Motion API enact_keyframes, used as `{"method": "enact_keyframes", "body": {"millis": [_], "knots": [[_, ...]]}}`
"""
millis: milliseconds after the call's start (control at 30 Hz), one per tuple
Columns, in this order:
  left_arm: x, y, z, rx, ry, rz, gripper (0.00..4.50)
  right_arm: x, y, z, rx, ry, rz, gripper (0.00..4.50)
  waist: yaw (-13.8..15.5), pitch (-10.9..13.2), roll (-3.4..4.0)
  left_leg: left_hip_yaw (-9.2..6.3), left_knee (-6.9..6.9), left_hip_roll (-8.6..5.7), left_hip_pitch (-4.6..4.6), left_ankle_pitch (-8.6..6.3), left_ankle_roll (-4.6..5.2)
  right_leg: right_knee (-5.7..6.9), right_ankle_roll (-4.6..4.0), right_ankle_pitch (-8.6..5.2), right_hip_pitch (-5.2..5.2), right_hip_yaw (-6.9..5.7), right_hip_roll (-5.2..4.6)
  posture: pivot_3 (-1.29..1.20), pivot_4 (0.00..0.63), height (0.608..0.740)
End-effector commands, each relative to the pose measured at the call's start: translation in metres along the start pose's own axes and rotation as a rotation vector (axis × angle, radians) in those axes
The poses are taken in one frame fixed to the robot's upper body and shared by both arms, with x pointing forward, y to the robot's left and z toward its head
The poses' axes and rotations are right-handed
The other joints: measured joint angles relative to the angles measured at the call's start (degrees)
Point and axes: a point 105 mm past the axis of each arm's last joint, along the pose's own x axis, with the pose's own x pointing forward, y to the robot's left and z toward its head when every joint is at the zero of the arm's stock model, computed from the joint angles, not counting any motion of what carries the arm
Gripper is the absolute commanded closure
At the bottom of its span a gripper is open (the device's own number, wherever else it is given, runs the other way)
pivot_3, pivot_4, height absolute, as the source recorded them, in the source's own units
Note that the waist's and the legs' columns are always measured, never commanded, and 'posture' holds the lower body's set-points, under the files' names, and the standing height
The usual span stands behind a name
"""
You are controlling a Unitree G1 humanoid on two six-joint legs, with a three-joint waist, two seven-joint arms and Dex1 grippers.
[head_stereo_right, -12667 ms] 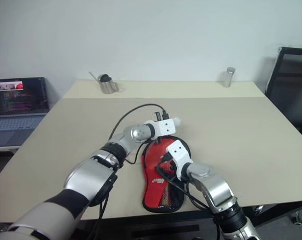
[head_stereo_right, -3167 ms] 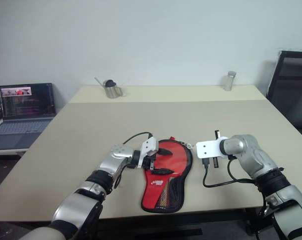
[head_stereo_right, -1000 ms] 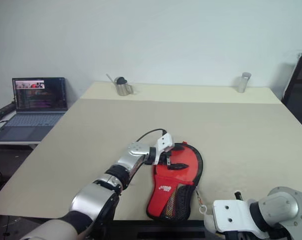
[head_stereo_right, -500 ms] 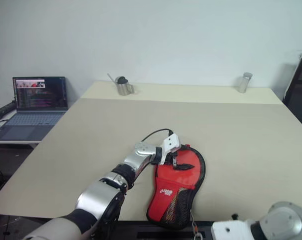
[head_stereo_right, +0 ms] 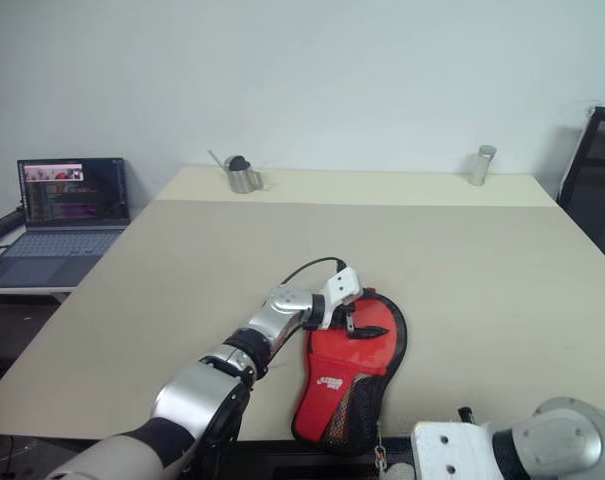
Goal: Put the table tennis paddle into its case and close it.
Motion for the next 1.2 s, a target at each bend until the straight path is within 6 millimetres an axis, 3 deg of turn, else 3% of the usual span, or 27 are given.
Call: {"method": "enact_keyframes", "body": {"millis": [33, 300, 367, 467, 567, 667, 800, 933, 1033, 1200], "knots": [[-0.007, -0.006, -0.028, -0.042, 0.075, 0.008, 0.0, -0.009, -0.009, 0.009, 0.028, -0.032, -0.008, 3.73, -0.1, 0.0, -0.02, 0.02, 0.0, 0.0, 0.01, 0.0, 0.0, 0.01, 0.0, 0.0, 0.0, 0.02, 0.0, 0.0, 0.15, 0.74], [-0.017, 0.0, -0.032, -0.05, 0.061, 0.049, 0.0, -0.022, -0.019, 0.027, 0.146, -0.165, -0.006, 1.03, -1.0, -0.1, -0.16, 0.04, 0.0, 0.09, 0.1, 0.0, 0.01, 0.1, -0.02, 0.03, 0.01, 0.07, 0.07, 0.0, 0.15, 0.74], [-0.02, 0.001, -0.032, -0.051, 0.051, 0.058, 0.0, -0.024, -0.021, 0.029, 0.174, -0.187, -0.006, 1.03, -1.4, -0.1, -0.19, 0.05, 0.01, 0.09, 0.11, 0.01, 0.01, 0.12, -0.02, 0.04, 0.01, 0.08, 0.07, 0.0, 0.15, 0.74], [-0.023, 0.004, -0.03, -0.049, 0.03, 0.072, 0.0, -0.03, -0.044, 0.031, 0.228, -0.255, -0.127, 1.03, -1.7, -0.2, -0.28, 0.06, 0.01, 0.11, 0.13, 0.01, 0.01, 0.13, -0.02, 0.05, 0.02, 0.09, 0.08, 0.0, 0.15, 0.74], [-0.03, 0.009, -0.024, -0.044, -0.007, 0.085, 0.0, -0.039, -0.095, 0.024, 0.319, -0.351, -0.381, 1.03, -1.9, -0.3, -0.5, 0.09, 0.01, 0.14, 0.16, 0.01, 0.01, 0.15, -0.03, 0.07, 0.01, 0.12, 0.13, 0.0, 0.15, 0.74], [-0.042, 0.015, -0.017, -0.044, -0.058, 0.091, 0.0, -0.04, -0.134, 0.017, 0.424, -0.418, -0.546, 1.03, -2.4, -0.3, -0.58, 0.2, 0.03, 0.2, 0.19, 0.02, 0.01, 0.15, -0.12, 0.18, -0.02, 0.25, 0.24, 0.0, 0.15, 0.74], [-0.067, 0.026, 0.002, -0.047, -0.156, 0.107, 0.0, -0.027, -0.168, 0.007, 0.56, -0.48, -0.678, 1.03, -2.4, -0.3, -0.56, 0.22, -0.05, 0.3, 0.09, 0.05, 0.02, 0.21, -0.18, 0.21, -0.19, 0.28, 0.52, 0.0, 0.15, 0.74], [-0.104, 0.037, 0.014, -0.045, -0.201, 0.171, 0.0, -0.012, -0.194, 0.001, 0.623, -0.508, -0.777, 1.03, -2.5, -0.3, -0.53, 0.25, -0.11, 0.26, -0.05, 0.05, 0.02, 0.27, -0.44, 0.37, -0.35, 0.28, 0.59, 0.0, 0.15, 0.74], [-0.134, 0.045, 0.014, -0.057, -0.195, 0.262, 0.0, -0.002, -0.214, -0.001, 0.669, -0.541, -0.833, 1.03, -2.8, -0.3, -0.52, 0.28, -0.09, 0.25, -0.06, 0.04, 0.03, 0.27, -0.43, 0.38, -0.36, 0.32, 0.59, 0.0, 0.15, 0.74], [-0.162, 0.036, 0.004, -0.092, -0.163, 0.339, 0.0, 0.019, -0.23, -0.008, 0.712, -0.545, -0.866, 1.03, -2.9, -0.3, -0.49, 0.27, -0.09, 0.24, -0.02, 0.04, 0.03, 0.28, -0.38, 0.35, -0.33, 0.34, 0.59, 0.0, 0.15, 0.74]]}}
